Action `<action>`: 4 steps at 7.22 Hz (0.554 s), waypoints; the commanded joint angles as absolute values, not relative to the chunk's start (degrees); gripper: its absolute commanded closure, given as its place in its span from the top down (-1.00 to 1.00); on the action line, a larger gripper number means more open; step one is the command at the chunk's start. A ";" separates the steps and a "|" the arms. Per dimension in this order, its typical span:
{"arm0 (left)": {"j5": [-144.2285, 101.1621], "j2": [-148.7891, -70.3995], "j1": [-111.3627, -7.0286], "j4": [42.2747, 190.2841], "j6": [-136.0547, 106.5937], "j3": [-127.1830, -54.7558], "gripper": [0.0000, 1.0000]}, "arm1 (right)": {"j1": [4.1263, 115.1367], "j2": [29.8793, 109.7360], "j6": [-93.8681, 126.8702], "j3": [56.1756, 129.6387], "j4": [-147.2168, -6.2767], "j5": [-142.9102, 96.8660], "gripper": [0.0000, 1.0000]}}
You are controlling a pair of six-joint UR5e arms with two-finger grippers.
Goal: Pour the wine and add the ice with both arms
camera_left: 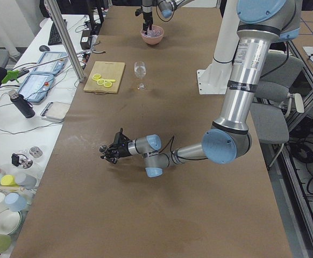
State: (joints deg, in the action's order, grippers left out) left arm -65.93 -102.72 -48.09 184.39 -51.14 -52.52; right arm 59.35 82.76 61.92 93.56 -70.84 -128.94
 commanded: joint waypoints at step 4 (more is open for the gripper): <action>-70.38 -105.29 -53.77 184.22 -50.80 -54.91 -1.00 | 59.24 82.88 61.08 93.16 -70.93 -128.93 0.26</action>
State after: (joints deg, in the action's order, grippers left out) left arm -68.28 -104.79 -51.32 184.35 -51.04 -53.37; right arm 59.24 82.81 61.11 93.21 -70.86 -128.79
